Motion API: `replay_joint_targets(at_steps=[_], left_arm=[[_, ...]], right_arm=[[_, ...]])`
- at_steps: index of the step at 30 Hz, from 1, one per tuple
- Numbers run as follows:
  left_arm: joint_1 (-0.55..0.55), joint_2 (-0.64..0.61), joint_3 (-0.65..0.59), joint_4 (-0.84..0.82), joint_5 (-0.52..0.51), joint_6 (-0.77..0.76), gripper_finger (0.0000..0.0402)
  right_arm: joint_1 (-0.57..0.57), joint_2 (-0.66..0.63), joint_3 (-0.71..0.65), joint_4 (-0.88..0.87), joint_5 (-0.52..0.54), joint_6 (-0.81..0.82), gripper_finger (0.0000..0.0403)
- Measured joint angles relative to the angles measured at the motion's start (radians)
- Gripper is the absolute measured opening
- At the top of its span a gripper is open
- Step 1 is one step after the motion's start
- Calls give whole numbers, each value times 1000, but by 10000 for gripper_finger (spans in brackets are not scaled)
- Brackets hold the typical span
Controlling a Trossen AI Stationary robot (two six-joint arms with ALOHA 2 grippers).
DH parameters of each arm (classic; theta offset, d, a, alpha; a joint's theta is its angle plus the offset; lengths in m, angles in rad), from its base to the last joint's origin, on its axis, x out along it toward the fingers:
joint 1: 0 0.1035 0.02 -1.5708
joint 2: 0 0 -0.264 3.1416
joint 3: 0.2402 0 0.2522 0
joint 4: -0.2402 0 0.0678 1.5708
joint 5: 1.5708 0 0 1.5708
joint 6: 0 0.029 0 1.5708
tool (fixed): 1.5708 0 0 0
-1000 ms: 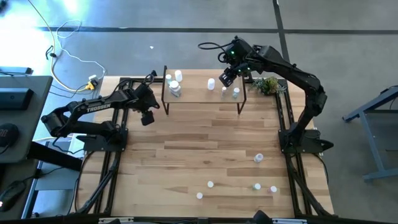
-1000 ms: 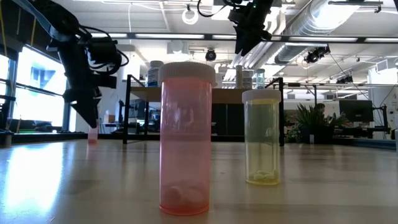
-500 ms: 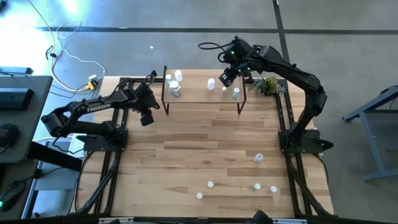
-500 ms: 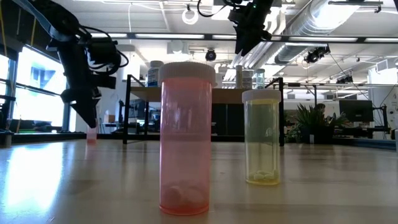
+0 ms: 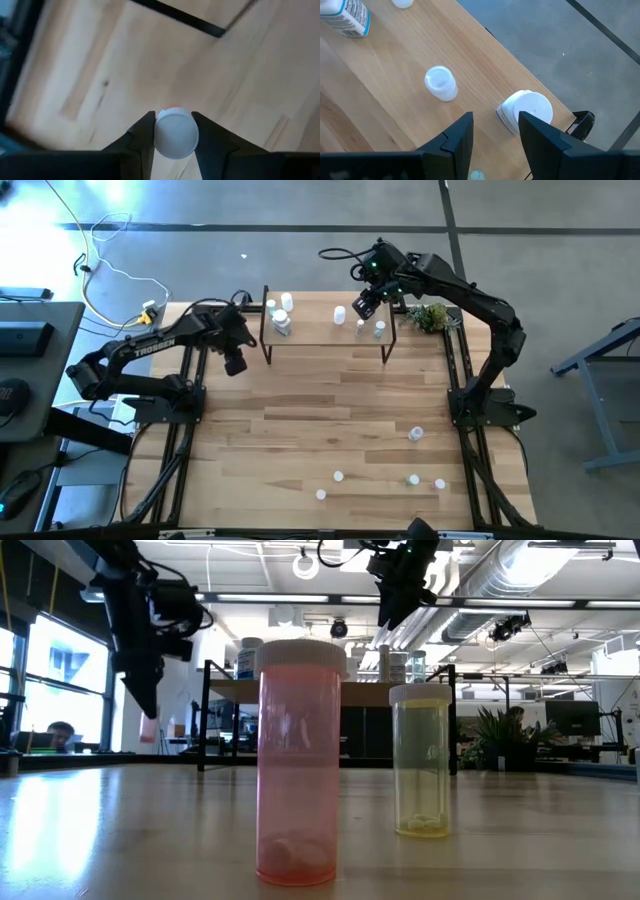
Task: Pick and place medicine bottles onto shelf by color
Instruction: Put the top left red transparent pill bottle on the shelf
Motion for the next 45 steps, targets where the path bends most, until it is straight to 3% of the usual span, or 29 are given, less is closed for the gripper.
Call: replay_joint_targets(at_steps=[14,18,29,37,45], left_arm=[[0,0,396,-236,-160,-36,103],[0,0,532,-238,-209,-33,103],[-10,6,840,-180,-202,-32,103],[-65,123,995,-173,-174,-28,103],[-151,278,1066,-188,-169,-23,104]], right_arm=[[0,0,0,0,0,0,149],[0,0,0,1,0,0,149],[0,0,0,4,1,0,149],[0,0,0,4,1,0,149],[0,0,0,4,4,0,149]])
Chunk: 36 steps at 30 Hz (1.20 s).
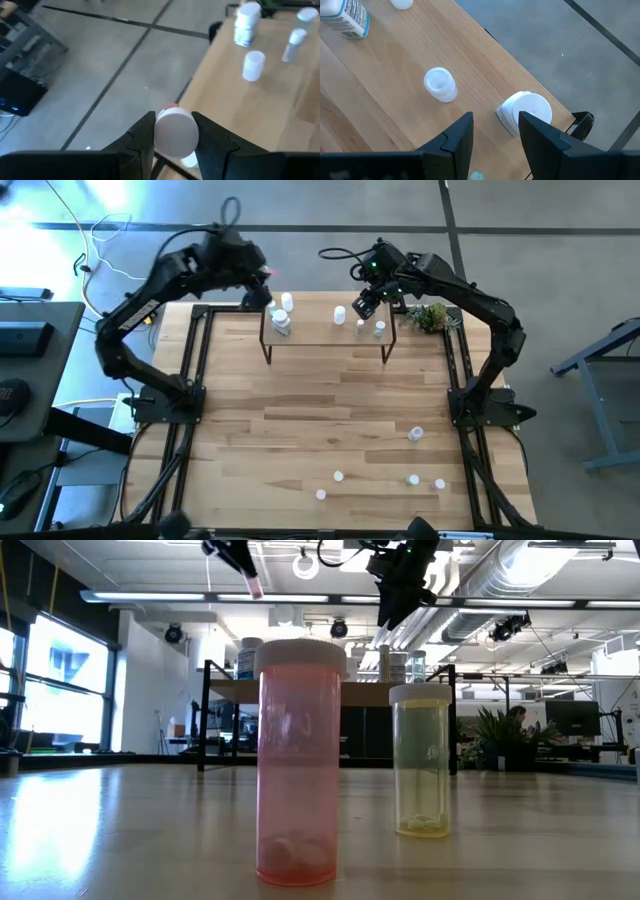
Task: Pick and place medicine bottles onto shelf by color
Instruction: Put the top left red transparent pill bottle on the shelf
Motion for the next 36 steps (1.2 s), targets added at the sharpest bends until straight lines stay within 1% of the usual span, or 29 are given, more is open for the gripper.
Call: replay_joint_targets(at_steps=[5,11,17,22,33,36], left_arm=[[-54,81,7,0,52,-1,104],[-102,173,7,0,64,2,104],[-136,243,7,-4,82,46,104],[-139,283,8,-31,143,58,104],[-138,356,8,-111,157,89,104],[-137,362,8,-113,197,89,104]], right_arm=[[0,0,0,0,0,0,149],[0,0,0,0,0,0,149],[0,0,0,0,0,0,149],[0,0,0,0,0,0,149],[0,0,0,0,-1,0,149],[0,0,0,0,-1,0,149]])
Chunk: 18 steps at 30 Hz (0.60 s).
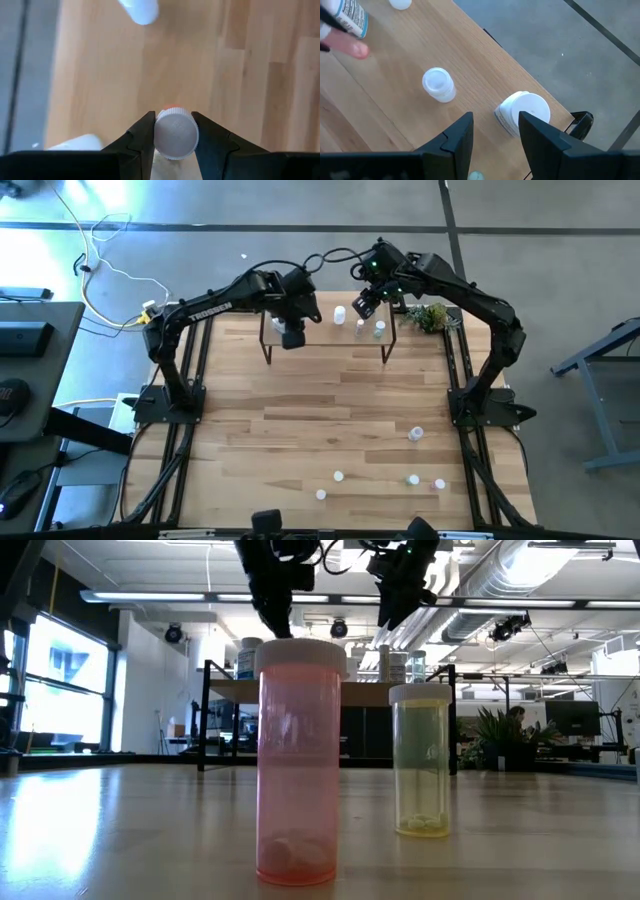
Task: Pick and place medicine bottles onto shelf by color
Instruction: Put the top left red transparent pill bottle on the shelf
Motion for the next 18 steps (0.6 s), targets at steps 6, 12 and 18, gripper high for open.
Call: replay_joint_targets(at_steps=[6,12,18], left_arm=[[-1,26,0,-20,35,0,104],[0,41,0,-20,34,1,104],[0,41,0,-20,29,26,104]], right_arm=[[0,0,0,0,-4,0,149],[0,0,0,0,-3,0,149],[0,0,0,0,-3,24,149]])
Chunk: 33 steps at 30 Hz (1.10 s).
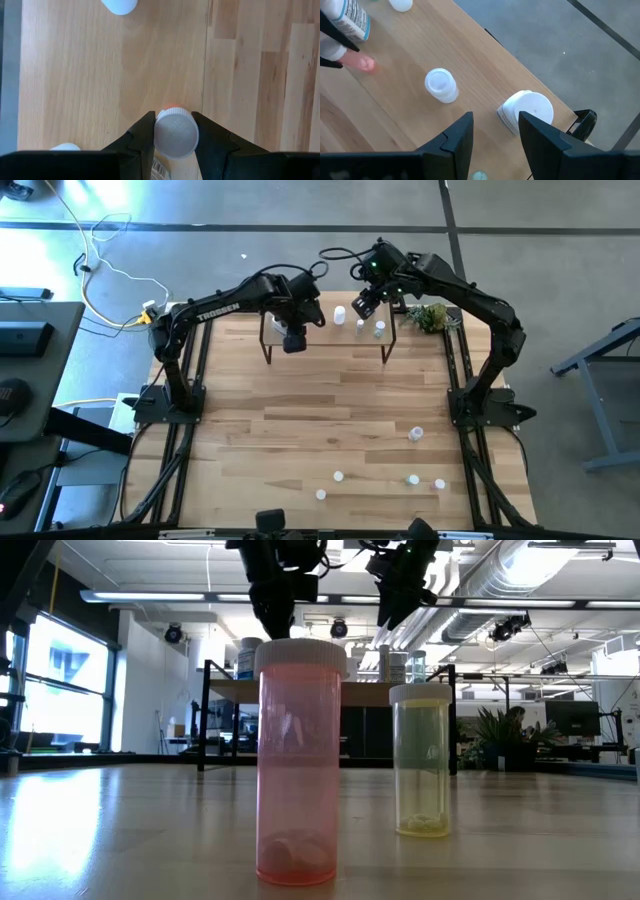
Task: Pick and place medicine bottles onto shelf by color
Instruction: Put the top left red transparent pill bottle on the shelf, then put the transparent pill bottle on the shelf
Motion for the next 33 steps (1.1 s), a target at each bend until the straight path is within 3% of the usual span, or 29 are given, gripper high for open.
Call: replay_joint_targets(at_steps=[6,18,23,28,33], left_arm=[[0,0,0,0,-3,0,110],[0,0,0,0,-3,0,169],[0,-2,0,-1,-16,0,174],[-6,-31,0,-1,-109,17,174],[-9,-62,0,1,-110,19,174]], right_arm=[[0,0,0,0,0,3,149],[12,0,0,-35,-1,82,149],[28,0,0,-53,-11,113,149],[56,-11,2,-67,-12,117,149],[87,-32,4,-74,-9,134,149]])
